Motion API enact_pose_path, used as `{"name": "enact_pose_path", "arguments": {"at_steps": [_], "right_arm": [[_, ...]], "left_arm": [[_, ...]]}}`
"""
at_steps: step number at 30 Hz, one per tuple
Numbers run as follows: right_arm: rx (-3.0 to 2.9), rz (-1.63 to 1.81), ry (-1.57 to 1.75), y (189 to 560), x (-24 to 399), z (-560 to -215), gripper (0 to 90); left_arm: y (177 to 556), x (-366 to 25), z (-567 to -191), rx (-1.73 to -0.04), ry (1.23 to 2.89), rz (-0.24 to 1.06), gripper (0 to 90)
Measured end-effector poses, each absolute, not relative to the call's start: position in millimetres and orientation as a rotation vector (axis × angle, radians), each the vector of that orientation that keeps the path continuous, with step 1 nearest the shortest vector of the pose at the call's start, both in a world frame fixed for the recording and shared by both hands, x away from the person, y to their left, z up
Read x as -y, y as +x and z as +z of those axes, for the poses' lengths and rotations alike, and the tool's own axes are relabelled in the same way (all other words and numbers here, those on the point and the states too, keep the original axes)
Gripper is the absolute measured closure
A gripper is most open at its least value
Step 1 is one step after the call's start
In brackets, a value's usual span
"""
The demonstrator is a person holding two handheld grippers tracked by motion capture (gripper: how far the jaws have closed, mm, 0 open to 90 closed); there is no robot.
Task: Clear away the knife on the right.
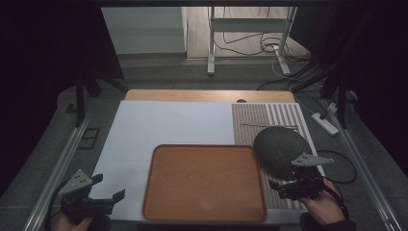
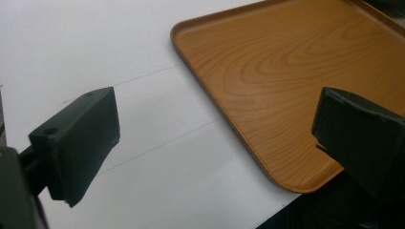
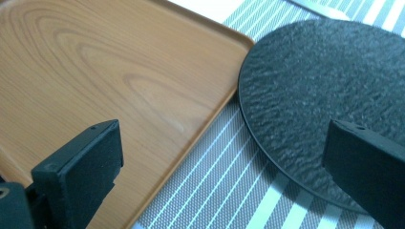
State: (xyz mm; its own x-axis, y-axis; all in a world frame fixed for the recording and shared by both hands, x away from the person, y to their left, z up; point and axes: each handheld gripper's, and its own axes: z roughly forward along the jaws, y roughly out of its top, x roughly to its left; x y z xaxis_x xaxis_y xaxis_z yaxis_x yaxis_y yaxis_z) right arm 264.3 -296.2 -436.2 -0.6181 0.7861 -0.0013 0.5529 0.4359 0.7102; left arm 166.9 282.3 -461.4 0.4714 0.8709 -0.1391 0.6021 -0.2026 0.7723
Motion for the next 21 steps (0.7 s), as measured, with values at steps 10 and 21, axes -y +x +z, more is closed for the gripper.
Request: {"name": "enact_pose_path", "arguments": {"at_steps": [10, 21], "right_arm": [[-2.364, 1.006, 1.164, 279, 291, -438, 1.1], [-2.377, 1.019, 1.164, 298, 288, -439, 1.1]], "left_arm": [[167, -282, -461, -1.226, 1.918, 0.425, 3.4], [167, -281, -461, -1.222, 1.922, 0.428, 3.4]]}}
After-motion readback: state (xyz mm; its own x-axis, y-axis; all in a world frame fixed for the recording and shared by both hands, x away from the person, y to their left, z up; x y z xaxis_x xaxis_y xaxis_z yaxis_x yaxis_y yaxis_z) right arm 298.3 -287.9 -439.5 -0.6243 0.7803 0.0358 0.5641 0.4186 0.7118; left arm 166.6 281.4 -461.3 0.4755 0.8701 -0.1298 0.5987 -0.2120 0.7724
